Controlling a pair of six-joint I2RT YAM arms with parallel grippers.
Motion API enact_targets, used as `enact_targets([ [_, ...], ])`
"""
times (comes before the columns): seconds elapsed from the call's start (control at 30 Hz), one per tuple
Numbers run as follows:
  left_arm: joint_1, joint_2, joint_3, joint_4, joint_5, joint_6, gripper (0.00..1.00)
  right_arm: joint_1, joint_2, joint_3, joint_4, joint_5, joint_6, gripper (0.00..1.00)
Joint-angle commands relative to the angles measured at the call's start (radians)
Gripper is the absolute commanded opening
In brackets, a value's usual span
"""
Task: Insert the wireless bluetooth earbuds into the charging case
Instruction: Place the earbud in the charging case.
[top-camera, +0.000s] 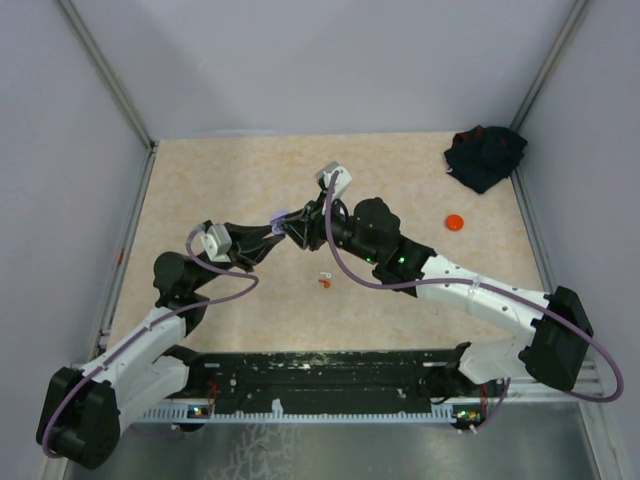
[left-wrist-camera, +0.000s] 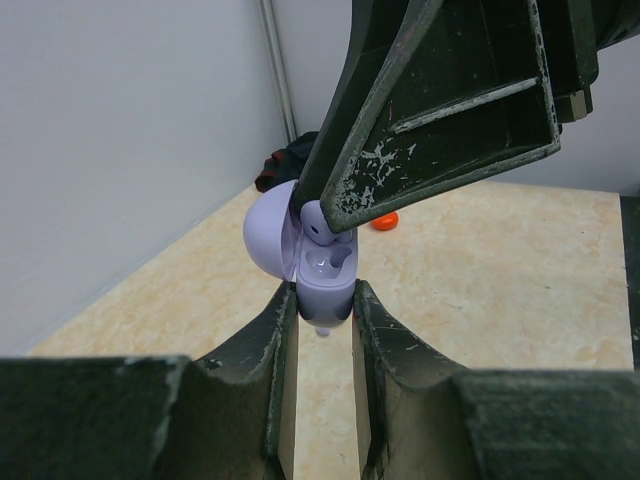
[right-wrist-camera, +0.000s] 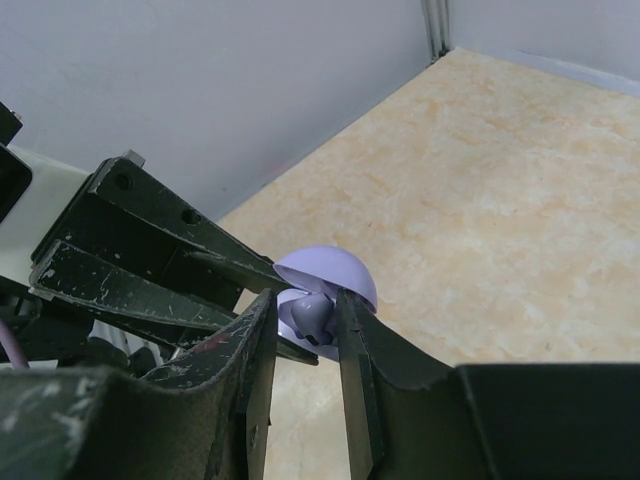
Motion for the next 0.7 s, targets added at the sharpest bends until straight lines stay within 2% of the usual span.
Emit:
enact_targets([
  [0.0, 0.005, -0.015, -0.002, 0.039, 0.002, -0.008, 0.01, 0.012, -0.026, 0.014, 0.021, 0.022, -0.023, 0.32],
  [0.33, 0.004, -0.011, 0.005, 0.016, -0.005, -0.006, 0.01, 0.012, -0.039, 0.041, -0.033, 0.065, -0.049, 0.33],
  [0.67, 0.005, -0.014, 0.021, -0.036, -0.033, 0.041, 0.0, 0.017, -0.003, 0.109, -0.162, 0.13, -0.048, 0.33],
])
